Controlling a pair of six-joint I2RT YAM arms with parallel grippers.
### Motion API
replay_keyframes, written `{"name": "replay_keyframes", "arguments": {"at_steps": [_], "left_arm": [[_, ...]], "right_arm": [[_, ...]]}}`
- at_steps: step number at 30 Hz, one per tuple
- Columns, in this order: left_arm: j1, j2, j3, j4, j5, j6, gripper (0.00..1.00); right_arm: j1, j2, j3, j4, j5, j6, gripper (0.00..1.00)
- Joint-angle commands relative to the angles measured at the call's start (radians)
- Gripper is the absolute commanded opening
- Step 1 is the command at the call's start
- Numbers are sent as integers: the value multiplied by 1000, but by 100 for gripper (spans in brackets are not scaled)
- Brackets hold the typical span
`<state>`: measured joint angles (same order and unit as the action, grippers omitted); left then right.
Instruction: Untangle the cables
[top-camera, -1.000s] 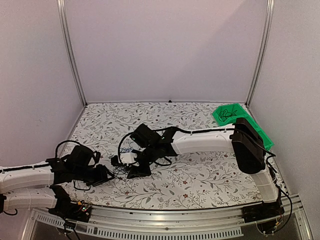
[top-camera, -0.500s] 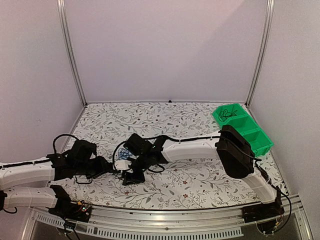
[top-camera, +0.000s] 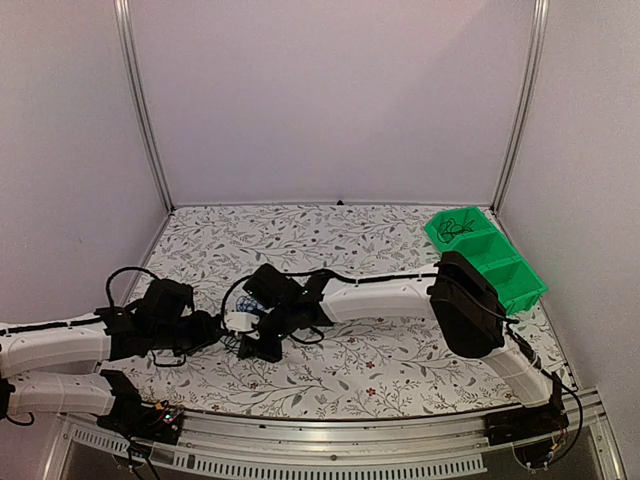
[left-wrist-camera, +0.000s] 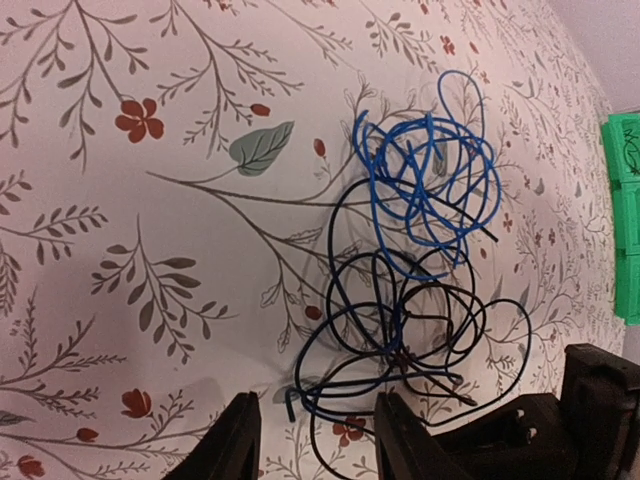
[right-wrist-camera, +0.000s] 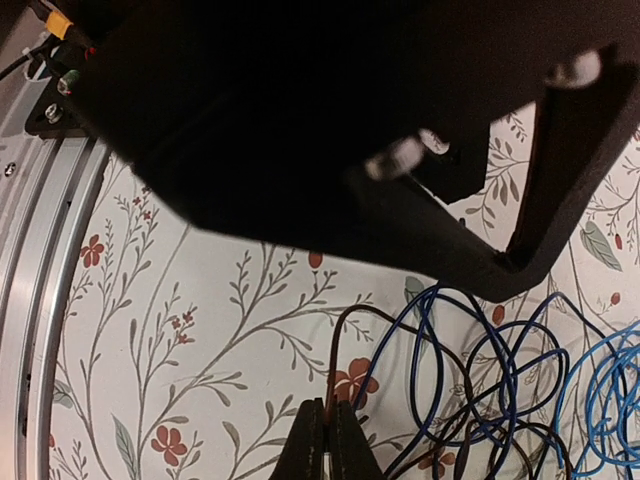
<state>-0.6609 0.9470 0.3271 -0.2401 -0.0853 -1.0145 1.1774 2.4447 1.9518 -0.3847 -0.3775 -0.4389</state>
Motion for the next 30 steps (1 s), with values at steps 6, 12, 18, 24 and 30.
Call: {"name": "replay_keyframes", "arguments": {"at_steps": [6,12,18,24,30], "left_arm": [[14,14,23,60,-37,93,39],[21,42,31,112,-62,178,42],[18,7,24,222,-30,315,47],[8,-117,-5,341,-71,444,48],[-41,-349,-29,385,-170,515,49]], "right_arm": [[-4,-125,29,-2,55,12,0],[-44,-221,93,-56,93,7,0],[-105,-255,174,-114,131,-9,0],[-122,-273,219,-118,182,-33,0],[-136,-266,220,-94,224,-57,0]]}}
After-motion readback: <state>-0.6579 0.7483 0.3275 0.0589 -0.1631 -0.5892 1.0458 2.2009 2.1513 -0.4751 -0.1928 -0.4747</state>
